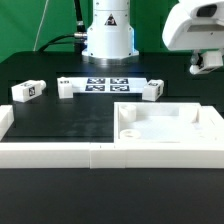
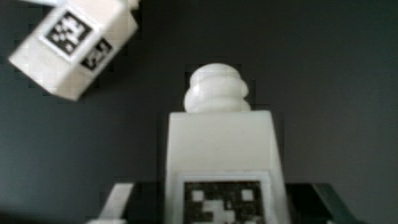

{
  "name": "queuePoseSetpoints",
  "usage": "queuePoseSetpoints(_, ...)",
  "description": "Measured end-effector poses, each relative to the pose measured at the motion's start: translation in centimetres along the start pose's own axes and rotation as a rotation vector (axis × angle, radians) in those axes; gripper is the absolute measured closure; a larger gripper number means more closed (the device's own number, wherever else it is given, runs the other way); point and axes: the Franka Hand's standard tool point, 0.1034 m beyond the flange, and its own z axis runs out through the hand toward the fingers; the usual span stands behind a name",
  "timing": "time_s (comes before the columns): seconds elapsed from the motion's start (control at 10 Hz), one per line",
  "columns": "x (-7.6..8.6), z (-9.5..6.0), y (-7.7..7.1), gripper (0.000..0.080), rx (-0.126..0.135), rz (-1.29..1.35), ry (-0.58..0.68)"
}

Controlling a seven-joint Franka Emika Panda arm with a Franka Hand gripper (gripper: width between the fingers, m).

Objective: Assemble one leg

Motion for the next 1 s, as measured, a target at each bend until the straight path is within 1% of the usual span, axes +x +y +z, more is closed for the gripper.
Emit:
queuePoseSetpoints(0.2, 0.4, 0.0, 0.1, 0.0514, 0.015, -0.009, 0.155)
queuePoseSetpoints(0.3, 1.1, -0.4, 0.6, 0.0514, 0.023, -0.027, 0.254)
queuePoseSetpoints(0.4, 1.6, -0.9, 1.4, 0.0514, 0.025, -0.046, 0.338)
queuePoseSetpoints(0.6, 3.0, -2.3, 3.0, 0.0514, 0.019, -0.076, 0.443)
queuePoseSetpoints(0.7, 2.9, -2.4, 3.6, 0.0514, 0.013, -0.090, 0.409)
queuePoseSetpoints(1.0, 3.0, -2.5, 3.5, 0.0514, 0.013, -0.091, 0.413)
